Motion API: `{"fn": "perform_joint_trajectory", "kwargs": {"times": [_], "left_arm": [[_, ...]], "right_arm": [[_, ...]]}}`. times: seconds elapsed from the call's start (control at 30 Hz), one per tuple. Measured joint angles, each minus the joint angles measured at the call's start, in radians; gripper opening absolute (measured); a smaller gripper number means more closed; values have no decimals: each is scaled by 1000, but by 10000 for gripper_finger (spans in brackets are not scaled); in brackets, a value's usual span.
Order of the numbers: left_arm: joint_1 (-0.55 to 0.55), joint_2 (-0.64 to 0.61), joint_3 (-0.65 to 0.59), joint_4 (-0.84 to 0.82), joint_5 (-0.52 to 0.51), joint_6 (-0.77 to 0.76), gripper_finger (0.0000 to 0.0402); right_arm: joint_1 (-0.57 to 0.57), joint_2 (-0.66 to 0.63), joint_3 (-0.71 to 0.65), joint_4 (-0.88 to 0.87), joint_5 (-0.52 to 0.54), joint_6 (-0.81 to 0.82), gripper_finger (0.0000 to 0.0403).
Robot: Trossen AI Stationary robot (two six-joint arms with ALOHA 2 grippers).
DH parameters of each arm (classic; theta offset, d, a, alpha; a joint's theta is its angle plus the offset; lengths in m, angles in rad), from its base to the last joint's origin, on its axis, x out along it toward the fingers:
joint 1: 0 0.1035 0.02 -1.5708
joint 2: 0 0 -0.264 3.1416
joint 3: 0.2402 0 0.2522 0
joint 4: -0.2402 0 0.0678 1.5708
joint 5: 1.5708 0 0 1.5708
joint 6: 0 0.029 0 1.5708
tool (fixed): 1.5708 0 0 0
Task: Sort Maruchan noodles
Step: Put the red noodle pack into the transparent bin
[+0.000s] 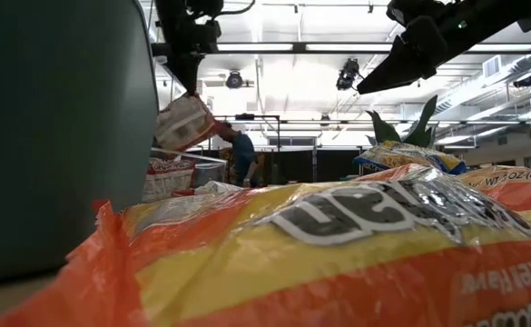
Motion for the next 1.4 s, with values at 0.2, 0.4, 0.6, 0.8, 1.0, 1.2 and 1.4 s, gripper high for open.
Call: {"fn": "perform_joint_trajectory", "kwargs": {"times": [0.2,0.4,0.6,0.8,1.0,1.2,1.4], "left_arm": [[3,1,-96,115,-18,328,4],[3,1,-166,156,-23,475,4],[-9,1,-221,181,-53,580,4],[-22,1,-306,251,-54,613,5],[-22,-1,-405,339,-55,589,14],[-22,0,-455,431,0,495,25],[-22,0,-457,442,52,292,27]], "right_arm": [[0,0,0,0,0,-11,204],[0,0,0,-1,0,-11,204],[0,0,0,3,0,-17,204],[0,0,0,7,-1,-20,204],[0,0,0,8,-14,-19,204],[-1,0,0,29,-16,-36,204],[-1,0,0,30,-26,-30,204]]}}
